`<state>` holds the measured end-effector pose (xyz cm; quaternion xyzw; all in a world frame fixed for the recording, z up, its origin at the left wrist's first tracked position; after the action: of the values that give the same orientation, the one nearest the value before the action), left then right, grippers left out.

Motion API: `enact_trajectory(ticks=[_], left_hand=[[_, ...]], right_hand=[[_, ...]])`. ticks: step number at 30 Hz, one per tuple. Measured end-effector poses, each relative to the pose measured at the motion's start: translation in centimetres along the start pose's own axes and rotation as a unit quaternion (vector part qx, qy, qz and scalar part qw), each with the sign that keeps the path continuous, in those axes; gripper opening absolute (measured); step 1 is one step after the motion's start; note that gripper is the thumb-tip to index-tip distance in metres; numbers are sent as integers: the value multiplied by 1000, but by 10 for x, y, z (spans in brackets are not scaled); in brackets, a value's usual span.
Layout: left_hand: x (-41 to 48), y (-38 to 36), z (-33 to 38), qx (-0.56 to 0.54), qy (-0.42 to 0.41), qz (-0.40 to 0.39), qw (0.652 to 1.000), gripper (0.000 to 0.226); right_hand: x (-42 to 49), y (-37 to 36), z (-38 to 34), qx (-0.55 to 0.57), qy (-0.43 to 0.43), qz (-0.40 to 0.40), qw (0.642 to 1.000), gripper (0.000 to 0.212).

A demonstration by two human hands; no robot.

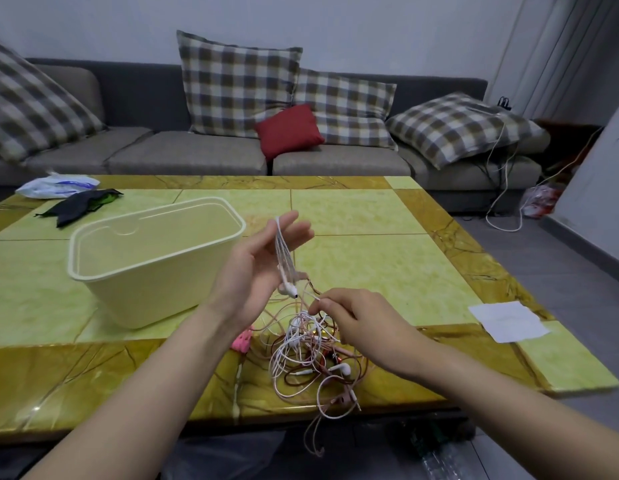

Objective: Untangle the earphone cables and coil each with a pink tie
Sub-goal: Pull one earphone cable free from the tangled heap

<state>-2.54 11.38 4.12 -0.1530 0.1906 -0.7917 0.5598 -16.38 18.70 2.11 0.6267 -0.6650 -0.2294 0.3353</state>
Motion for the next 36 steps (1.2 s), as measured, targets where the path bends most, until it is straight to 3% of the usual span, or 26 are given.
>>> enact_trajectory(ticks=[3, 5, 10, 14, 17, 20, 24, 29, 32, 36], left_hand=[[1, 11, -2, 220, -44, -15, 974, 27], [0, 17, -5, 310, -62, -41, 948, 24], [-8, 11, -15, 365, 1, -139, 921, 27], [-11, 7, -18, 269, 85, -192, 940, 29], [-11, 6, -16, 69, 138, -187, 970, 27], [-11, 2, -11, -94, 159, -216, 959, 25], [-10, -4, -5, -204, 149, -204, 946, 29], [-7, -11, 1, -228, 99, -70, 966, 32], [-6, -13, 2, -224, 75, -35, 971, 30], [-2, -11, 1, -45, 18, -16, 999, 30]], right_hand=[[-3, 4, -1, 22, 2, -21, 1000, 28], [-3, 10, -3, 30, 6, -20, 999, 27], [5, 32, -9, 13, 35, 11, 999, 24], [14, 43, -7, 7, 44, 57, 997, 18], [18, 48, 1, 36, 27, 92, 995, 20], [16, 45, 6, 52, 5, 95, 994, 23], [8, 28, 10, 53, -10, 57, 997, 27], [-2, 12, 11, 48, -8, 14, 999, 25], [-5, 9, 10, 36, -5, -2, 999, 23], [-8, 10, 8, 22, 0, -24, 999, 23]])
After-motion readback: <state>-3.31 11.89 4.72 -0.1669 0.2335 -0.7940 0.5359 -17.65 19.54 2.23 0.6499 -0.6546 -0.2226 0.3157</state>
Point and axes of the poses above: each hand's wrist, its own x-axis towards the middle knuckle, its own y-axis out of the back of the hand, z = x × y, the point moved 2 cm from there along x, towards the middle knuckle, and after that the axes turned 6 degrees about z, right-handed, at the moved point
